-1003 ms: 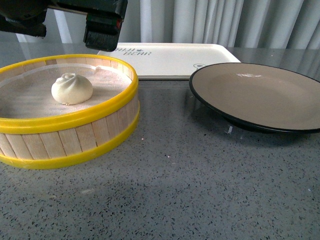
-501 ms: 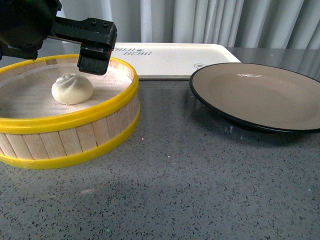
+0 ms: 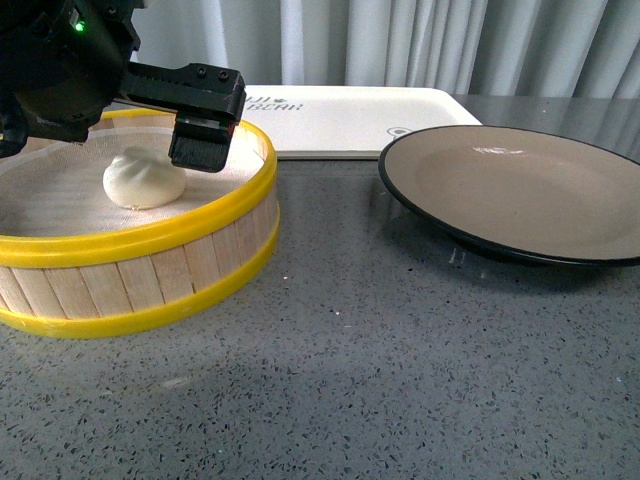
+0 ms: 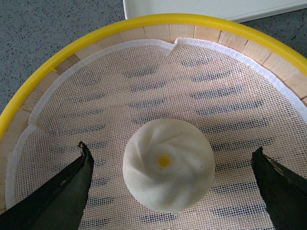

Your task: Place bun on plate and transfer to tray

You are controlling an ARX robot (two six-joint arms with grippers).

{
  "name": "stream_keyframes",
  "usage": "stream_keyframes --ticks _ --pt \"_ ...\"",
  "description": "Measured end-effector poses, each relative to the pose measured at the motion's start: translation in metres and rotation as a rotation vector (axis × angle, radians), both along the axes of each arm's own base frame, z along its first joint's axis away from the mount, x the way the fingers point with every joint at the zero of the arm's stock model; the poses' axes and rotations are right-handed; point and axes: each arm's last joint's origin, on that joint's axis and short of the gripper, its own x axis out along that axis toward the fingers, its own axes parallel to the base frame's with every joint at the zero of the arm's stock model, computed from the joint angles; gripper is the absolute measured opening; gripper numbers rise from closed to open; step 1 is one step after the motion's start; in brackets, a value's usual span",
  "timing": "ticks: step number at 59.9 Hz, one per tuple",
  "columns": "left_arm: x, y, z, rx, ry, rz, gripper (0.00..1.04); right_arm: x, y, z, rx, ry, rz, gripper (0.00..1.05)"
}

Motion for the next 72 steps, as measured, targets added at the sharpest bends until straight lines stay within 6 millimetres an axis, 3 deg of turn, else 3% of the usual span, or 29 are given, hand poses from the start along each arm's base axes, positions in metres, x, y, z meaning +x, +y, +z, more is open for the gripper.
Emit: stream_keyframes --ticks 9,11,30,36,43,59,72 --pt "0.000 0.000 -0.001 -0.009 0.003 0.000 0.98 0.000 0.000 0.000 0.000 0.000 0.000 0.96" --pt "0.000 0.000 -0.001 -0.011 0.005 -0.001 0.94 0.000 0.000 0.000 0.000 0.000 0.000 0.96" --pt "0.000 -0.002 -0.011 -0.033 0.036 0.001 0.41 0.000 0.000 0.000 0.000 0.000 0.000 0.96" --pt "0.000 -0.002 -0.011 -0.036 0.037 0.000 0.19 0.000 0.000 0.000 0.000 0.000 0.000 0.96" --pt "0.000 -0.002 -0.011 -0.036 0.039 0.000 0.05 0.000 0.000 0.000 0.000 0.000 0.000 0.96" --pt "-0.001 0.000 -0.001 -0.045 0.035 0.001 0.04 0.000 0.000 0.000 0.000 0.000 0.000 0.96" --pt "0.002 0.000 0.031 -0.065 -0.030 0.000 0.04 0.000 0.000 0.000 0.000 0.000 0.000 0.96"
